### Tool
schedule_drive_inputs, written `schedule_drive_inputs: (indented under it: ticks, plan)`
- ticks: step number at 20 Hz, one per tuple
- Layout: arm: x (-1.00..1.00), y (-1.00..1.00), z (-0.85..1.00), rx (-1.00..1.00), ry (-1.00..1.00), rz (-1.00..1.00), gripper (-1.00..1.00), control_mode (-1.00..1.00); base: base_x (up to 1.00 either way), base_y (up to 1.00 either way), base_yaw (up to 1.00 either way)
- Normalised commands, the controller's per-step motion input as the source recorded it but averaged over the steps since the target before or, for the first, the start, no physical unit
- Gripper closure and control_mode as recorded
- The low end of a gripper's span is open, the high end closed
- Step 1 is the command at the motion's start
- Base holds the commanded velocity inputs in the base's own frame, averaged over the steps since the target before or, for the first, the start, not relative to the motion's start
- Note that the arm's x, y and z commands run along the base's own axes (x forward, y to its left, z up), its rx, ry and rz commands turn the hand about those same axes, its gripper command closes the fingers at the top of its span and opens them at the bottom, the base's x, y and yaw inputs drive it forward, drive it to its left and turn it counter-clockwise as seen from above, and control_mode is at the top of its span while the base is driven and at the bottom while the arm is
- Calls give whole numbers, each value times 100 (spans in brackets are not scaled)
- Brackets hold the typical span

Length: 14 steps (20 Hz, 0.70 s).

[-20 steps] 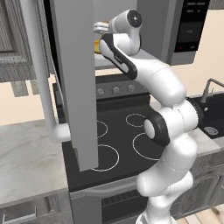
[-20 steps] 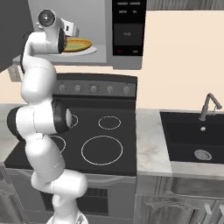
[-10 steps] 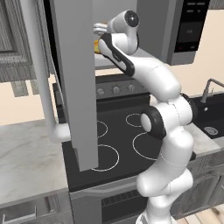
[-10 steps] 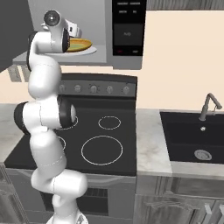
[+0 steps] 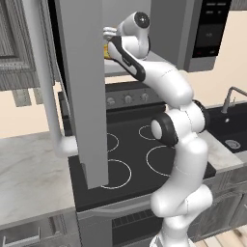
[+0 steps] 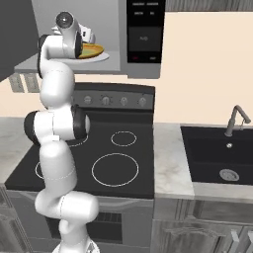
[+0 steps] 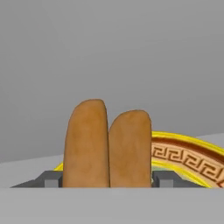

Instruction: Pick the hotdog bun from the counter and place it in the microwave.

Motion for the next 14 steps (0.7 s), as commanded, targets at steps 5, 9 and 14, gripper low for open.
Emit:
schedule_drive_inputs:
  ticks: [5,9,14]
  plan:
    - [6,0,-14,0,3,0,100,-100,0,0,0]
    - [0,0,-19,0,3,0,100,-100,0,0,0]
    - [0,0,-9,0,0,0,100,-100,0,0,0]
